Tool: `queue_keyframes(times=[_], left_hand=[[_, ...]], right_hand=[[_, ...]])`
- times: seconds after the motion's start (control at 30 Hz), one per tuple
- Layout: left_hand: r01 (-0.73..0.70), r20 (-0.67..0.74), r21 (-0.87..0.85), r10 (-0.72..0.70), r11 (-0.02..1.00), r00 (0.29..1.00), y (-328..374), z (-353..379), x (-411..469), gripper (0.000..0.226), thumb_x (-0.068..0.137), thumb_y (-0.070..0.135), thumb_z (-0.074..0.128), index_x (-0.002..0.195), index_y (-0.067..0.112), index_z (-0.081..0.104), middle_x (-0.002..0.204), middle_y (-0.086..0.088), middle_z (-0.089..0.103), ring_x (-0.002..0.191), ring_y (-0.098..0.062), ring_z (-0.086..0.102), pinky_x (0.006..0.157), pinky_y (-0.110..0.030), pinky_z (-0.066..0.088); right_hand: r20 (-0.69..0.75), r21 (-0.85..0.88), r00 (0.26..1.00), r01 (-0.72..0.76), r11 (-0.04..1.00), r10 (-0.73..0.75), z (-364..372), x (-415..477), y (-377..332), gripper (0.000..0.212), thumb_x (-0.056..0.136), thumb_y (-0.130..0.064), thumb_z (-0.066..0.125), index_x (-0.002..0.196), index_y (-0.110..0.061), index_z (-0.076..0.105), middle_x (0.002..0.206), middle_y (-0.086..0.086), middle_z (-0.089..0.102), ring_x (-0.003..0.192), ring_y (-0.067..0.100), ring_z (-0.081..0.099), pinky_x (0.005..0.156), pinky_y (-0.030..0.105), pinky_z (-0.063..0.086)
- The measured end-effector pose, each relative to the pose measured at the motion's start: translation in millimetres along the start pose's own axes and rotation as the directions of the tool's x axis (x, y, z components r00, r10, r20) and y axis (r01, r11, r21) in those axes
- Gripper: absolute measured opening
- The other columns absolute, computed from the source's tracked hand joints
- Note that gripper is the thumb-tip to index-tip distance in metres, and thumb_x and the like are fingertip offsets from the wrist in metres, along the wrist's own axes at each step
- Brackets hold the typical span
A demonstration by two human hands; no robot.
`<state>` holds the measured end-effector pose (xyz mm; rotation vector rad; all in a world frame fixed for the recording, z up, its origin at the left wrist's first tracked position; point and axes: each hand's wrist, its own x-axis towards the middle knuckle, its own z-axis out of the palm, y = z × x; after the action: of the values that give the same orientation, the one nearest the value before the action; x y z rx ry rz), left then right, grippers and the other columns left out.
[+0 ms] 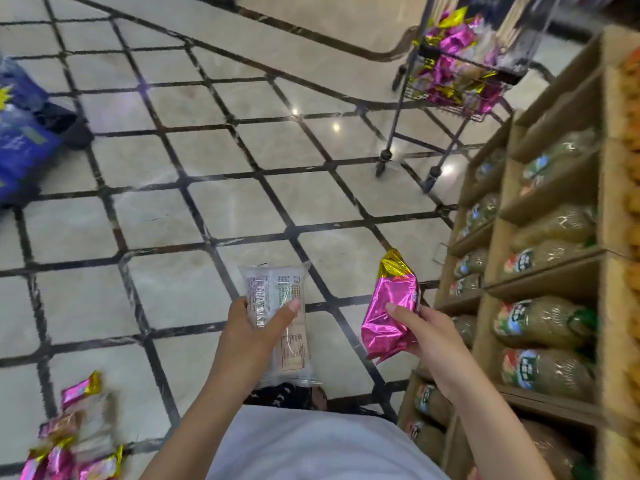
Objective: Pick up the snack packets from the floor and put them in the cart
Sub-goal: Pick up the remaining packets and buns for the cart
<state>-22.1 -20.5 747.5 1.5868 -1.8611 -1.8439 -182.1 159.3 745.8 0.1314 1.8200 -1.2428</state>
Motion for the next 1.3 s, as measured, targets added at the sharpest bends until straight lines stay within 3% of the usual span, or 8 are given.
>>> queue_keyframes(times=[0.23, 0.37, 0.53, 0.73, 0.93, 1.07, 1.2, 1.3], left_hand=[[-0.030, 0.129, 0.035, 0.025, 0.999, 0.991, 79, 27, 110, 0.062, 0.071, 0.059, 0.070, 0.120, 0.028, 0.049, 0.099, 0.019, 0.062, 0.086, 0.000, 0.062, 0.062, -0.020, 0.045], [-0.088, 0.186, 0.080, 0.071, 0.993, 0.980, 145, 36, 179, 0.048, 0.081, 0.050, 0.070, 0.118, 0.027, 0.049, 0.097, 0.019, 0.060, 0.083, 0.004, 0.058, 0.058, -0.017, 0.041], [-0.189, 0.230, 0.170, 0.148, 0.967, 0.962, 220, 52, 252, 0.051, 0.080, 0.051, 0.070, 0.118, 0.023, 0.049, 0.099, 0.013, 0.062, 0.083, -0.001, 0.061, 0.057, -0.021, 0.043], [-0.176, 0.282, 0.188, 0.118, 0.966, 0.952, 271, 74, 300, 0.065, 0.069, 0.059, 0.071, 0.118, 0.022, 0.050, 0.100, 0.011, 0.063, 0.088, -0.007, 0.063, 0.064, -0.026, 0.047], [-0.118, 0.319, 0.218, 0.044, 0.969, 0.947, 305, 118, 356, 0.086, 0.056, 0.078, 0.074, 0.120, 0.024, 0.055, 0.103, 0.007, 0.069, 0.090, -0.012, 0.068, 0.075, -0.033, 0.055], [-0.125, 0.314, 0.203, 0.056, 0.971, 0.948, 350, 164, 400, 0.075, 0.063, 0.073, 0.072, 0.118, 0.026, 0.055, 0.103, 0.009, 0.068, 0.089, -0.009, 0.067, 0.066, -0.027, 0.050], [-0.144, 0.304, 0.219, 0.073, 0.965, 0.950, 416, 223, 439, 0.046, 0.077, 0.052, 0.072, 0.110, 0.027, 0.052, 0.099, 0.011, 0.064, 0.085, -0.006, 0.063, 0.063, -0.026, 0.046], [-0.201, 0.339, 0.223, 0.118, 0.954, 0.934, 466, 266, 464, 0.049, 0.075, 0.054, 0.072, 0.110, 0.027, 0.051, 0.100, 0.010, 0.064, 0.085, -0.007, 0.064, 0.066, -0.027, 0.048]], right_hand=[[-0.176, 0.112, 0.984, 0.024, 0.993, -0.004, -15, 75, -73, 0.028, 0.086, -0.028, 0.070, 0.102, -0.005, 0.068, 0.083, 0.007, 0.077, 0.082, 0.024, 0.072, 0.096, 0.042, 0.050], [-0.226, 0.135, 0.974, 0.066, 0.989, -0.034, -18, 113, -132, 0.032, 0.084, -0.032, 0.072, 0.104, -0.007, 0.069, 0.089, 0.008, 0.077, 0.089, 0.026, 0.072, 0.099, 0.045, 0.049], [-0.272, 0.184, 0.959, 0.127, 0.975, -0.074, -18, 157, -191, 0.028, 0.085, -0.032, 0.070, 0.098, -0.007, 0.069, 0.084, 0.007, 0.076, 0.080, 0.023, 0.071, 0.083, 0.035, 0.047], [-0.298, 0.295, 0.955, 0.092, 0.951, 0.000, -28, 195, -224, 0.024, 0.089, -0.027, 0.065, 0.100, -0.006, 0.069, 0.088, 0.009, 0.076, 0.084, 0.025, 0.072, 0.085, 0.033, 0.050], [-0.324, 0.383, 0.944, 0.075, 0.921, 0.058, -84, 253, -260, 0.029, 0.092, -0.022, 0.063, 0.102, 0.004, 0.068, 0.089, 0.017, 0.075, 0.077, 0.024, 0.072, 0.073, 0.030, 0.050], [-0.344, 0.397, 0.937, 0.085, 0.914, 0.062, -133, 312, -306, 0.031, 0.093, -0.023, 0.062, 0.109, 0.003, 0.067, 0.098, 0.019, 0.074, 0.094, 0.033, 0.070, 0.082, 0.035, 0.052], [-0.367, 0.362, 0.930, 0.134, 0.923, 0.009, -181, 369, -368, 0.029, 0.090, -0.025, 0.065, 0.105, 0.000, 0.068, 0.091, 0.014, 0.076, 0.085, 0.025, 0.073, 0.085, 0.036, 0.052], [-0.368, 0.323, 0.929, 0.177, 0.930, -0.049, -213, 403, -416, 0.021, 0.089, -0.026, 0.067, 0.098, -0.007, 0.069, 0.086, 0.009, 0.076, 0.075, 0.018, 0.072, 0.076, 0.029, 0.049]])
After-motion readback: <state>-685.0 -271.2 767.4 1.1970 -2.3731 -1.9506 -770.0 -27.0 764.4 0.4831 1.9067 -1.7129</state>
